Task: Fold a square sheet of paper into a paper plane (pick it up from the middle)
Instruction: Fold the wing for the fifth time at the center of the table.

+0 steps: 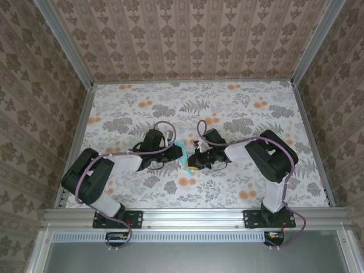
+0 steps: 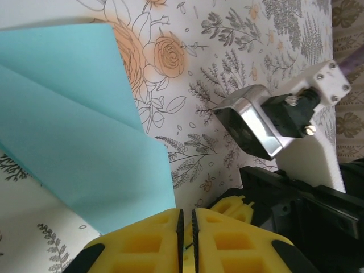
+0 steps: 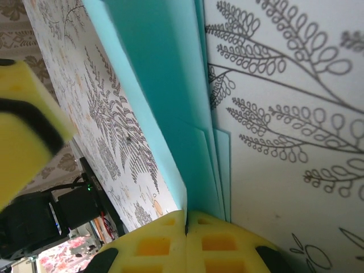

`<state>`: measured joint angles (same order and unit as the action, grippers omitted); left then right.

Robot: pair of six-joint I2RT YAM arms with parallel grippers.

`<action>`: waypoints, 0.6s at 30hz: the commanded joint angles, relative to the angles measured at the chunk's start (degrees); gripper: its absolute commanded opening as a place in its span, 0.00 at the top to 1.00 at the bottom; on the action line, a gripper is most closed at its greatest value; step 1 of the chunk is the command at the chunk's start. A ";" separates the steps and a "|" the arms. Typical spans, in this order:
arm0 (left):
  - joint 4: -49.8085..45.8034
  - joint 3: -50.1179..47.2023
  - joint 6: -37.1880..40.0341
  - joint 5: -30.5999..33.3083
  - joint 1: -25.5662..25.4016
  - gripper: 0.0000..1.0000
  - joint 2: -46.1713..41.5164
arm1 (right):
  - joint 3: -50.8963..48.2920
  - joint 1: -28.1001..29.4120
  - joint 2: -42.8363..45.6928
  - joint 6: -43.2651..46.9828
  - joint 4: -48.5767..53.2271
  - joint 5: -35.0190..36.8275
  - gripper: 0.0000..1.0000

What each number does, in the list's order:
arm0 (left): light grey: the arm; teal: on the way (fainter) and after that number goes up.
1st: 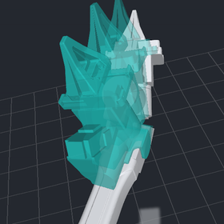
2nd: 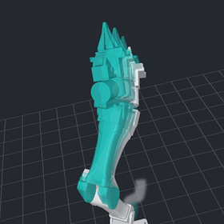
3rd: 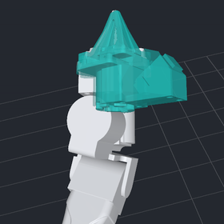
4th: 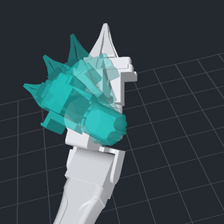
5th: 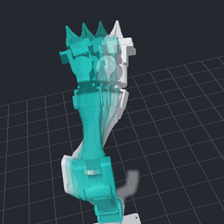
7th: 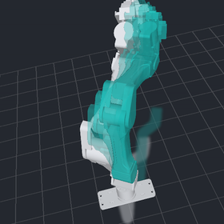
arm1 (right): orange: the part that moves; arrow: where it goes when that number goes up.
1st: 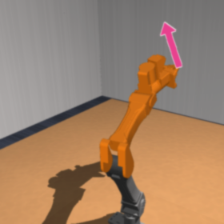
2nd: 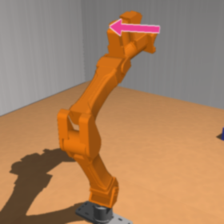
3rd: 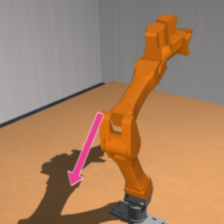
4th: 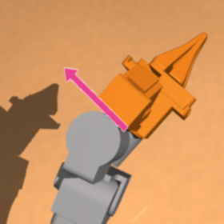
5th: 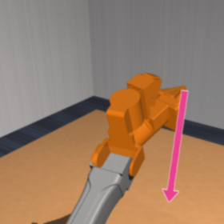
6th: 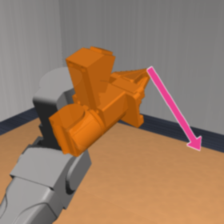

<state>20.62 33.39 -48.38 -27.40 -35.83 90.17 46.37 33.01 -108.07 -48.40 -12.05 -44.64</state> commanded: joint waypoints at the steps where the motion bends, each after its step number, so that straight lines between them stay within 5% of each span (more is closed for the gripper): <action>1: 2.75 -0.08 -0.37 -1.41 -0.72 0.88 2.21 | -0.14 -0.41 -1.64 -1.35 2.78 -0.14 1.00; 18: -2.20 2.50 -2.29 1.06 -0.99 0.95 9.49 | 1.39 -0.41 -1.35 3.80 10.20 1.31 0.97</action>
<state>22.26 34.28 -49.89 -27.64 -36.36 97.38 47.79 32.99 -108.36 -46.13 -8.73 -44.64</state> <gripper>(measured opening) 0.063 0.046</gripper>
